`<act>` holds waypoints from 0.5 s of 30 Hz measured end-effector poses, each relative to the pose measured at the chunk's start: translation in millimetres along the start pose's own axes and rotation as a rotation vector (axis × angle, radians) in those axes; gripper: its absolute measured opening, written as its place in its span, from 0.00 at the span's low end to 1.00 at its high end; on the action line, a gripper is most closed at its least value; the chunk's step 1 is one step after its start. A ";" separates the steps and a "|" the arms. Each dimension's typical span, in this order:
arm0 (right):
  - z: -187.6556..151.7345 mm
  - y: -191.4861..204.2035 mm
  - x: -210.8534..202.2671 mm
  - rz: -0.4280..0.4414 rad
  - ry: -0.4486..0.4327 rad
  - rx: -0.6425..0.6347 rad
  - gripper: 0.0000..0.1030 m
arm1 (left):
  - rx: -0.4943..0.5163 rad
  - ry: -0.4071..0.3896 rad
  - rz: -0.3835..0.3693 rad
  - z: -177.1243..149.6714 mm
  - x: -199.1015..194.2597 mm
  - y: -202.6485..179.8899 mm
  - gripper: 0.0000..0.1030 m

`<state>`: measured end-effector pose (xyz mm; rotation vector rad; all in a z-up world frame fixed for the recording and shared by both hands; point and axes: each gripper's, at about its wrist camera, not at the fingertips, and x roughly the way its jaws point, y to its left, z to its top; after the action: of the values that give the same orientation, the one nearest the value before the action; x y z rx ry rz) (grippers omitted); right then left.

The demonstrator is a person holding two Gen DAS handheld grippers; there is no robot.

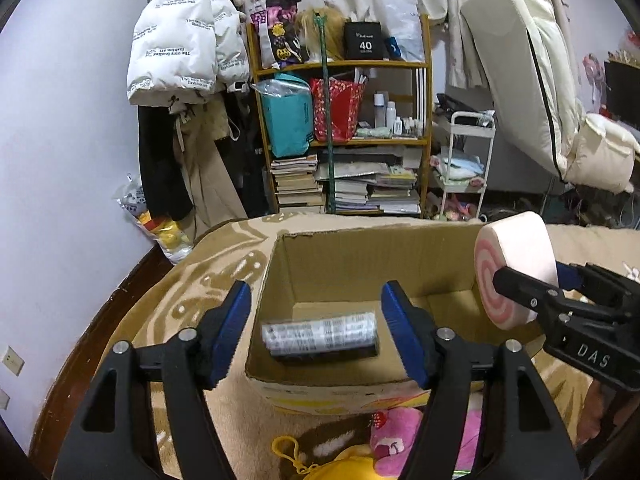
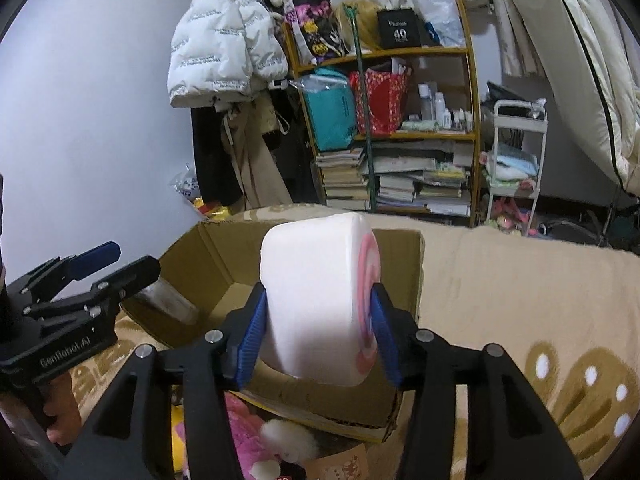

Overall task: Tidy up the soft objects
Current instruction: 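Open both tools to drop the cushion and tissue pack into the box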

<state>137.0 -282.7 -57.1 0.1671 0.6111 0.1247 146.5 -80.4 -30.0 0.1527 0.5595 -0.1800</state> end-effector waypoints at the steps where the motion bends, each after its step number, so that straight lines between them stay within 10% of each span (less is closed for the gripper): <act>1: -0.2 -0.6 0.6 -0.001 0.002 0.002 0.54 | 0.001 -0.001 0.003 -0.6 0.0 0.2 0.75; 15: 3.4 -4.3 -48.1 -0.011 -0.062 0.082 1.00 | -0.011 -0.010 0.054 -4.1 -39.5 11.3 0.93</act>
<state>100.1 -295.2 -28.2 0.2466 0.5557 0.0839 113.9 -63.5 -11.1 0.1556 0.5461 -0.1251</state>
